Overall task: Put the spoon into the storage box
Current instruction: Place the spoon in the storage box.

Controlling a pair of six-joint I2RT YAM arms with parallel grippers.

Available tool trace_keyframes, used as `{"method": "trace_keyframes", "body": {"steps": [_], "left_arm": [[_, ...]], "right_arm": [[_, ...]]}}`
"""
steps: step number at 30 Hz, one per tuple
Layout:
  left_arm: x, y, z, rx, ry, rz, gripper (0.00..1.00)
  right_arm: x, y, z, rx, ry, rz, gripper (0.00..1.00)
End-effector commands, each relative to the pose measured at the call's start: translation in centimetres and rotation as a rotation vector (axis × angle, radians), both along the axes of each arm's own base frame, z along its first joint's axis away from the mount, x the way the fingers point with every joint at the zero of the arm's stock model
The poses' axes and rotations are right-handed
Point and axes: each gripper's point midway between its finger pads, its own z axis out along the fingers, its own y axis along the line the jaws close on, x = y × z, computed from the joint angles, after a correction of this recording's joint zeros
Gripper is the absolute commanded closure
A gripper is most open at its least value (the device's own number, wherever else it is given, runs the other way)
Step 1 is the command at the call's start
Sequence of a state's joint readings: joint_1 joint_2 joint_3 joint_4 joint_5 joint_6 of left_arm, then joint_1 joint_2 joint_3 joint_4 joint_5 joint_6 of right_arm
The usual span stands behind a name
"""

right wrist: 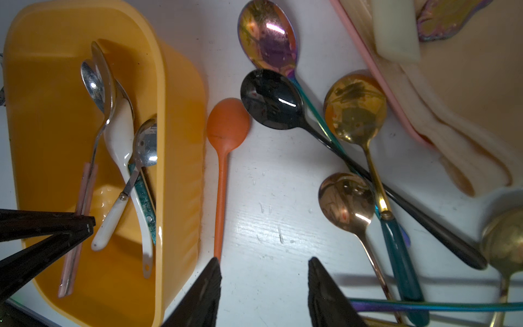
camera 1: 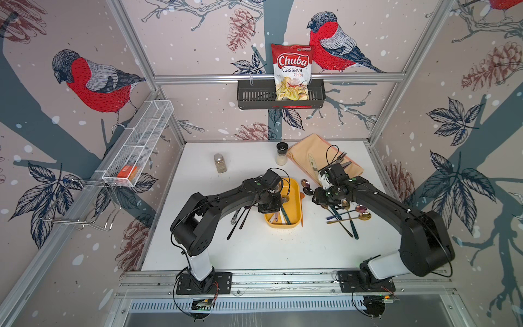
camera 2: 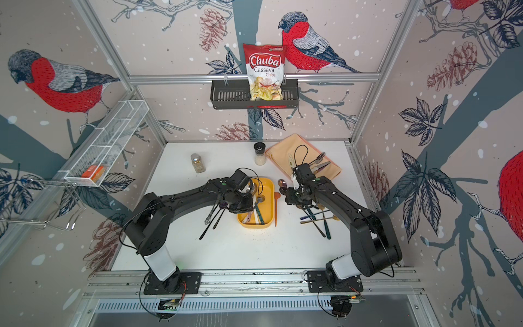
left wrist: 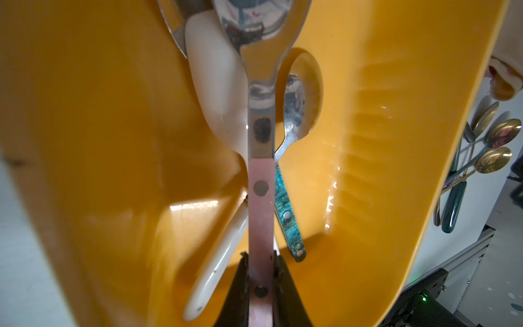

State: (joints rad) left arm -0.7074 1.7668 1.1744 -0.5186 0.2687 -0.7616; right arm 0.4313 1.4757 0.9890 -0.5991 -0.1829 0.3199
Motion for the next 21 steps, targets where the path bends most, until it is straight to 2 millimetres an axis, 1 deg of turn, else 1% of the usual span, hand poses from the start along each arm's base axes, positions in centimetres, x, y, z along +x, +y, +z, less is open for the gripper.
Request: {"method": "trace_keyframes", "body": {"steps": [1,6,9,11,15,16,19,21], "left_arm": [[0.2,-0.6,-0.4,-0.022,0.005,0.0,0.93],[0.0,-0.6,-1.5,-0.009,0.031,0.001,0.91],[0.0,-0.6,-1.5,-0.012,0.033,0.0,0.88],[0.0,-0.7,-1.2,-0.014,0.027,-0.003,0.85],[0.1,-0.5,-0.7,-0.007,0.01,-0.015,0.75],[0.2,-0.4,-0.5,-0.001,0.002,-0.022,0.73],[0.6,0.0,0.6,0.035,-0.041,-0.064,0.71],[0.9,0.5,1.4,0.067,-0.075,-0.1,0.66]], "right_arm": [[0.3,0.1,0.0,0.004,-0.006,-0.003,0.49],[0.4,0.2,0.0,0.004,-0.004,-0.001,0.49],[0.4,0.2,0.0,0.004,-0.004,-0.002,0.49],[0.4,0.2,0.0,0.002,-0.001,-0.001,0.49],[0.5,0.2,0.0,0.002,-0.001,-0.002,0.49],[0.5,0.3,0.0,0.002,0.0,-0.001,0.49],[0.6,0.3,0.0,0.0,0.001,0.003,0.49],[0.6,0.3,0.0,-0.002,0.004,0.004,0.48]]}}
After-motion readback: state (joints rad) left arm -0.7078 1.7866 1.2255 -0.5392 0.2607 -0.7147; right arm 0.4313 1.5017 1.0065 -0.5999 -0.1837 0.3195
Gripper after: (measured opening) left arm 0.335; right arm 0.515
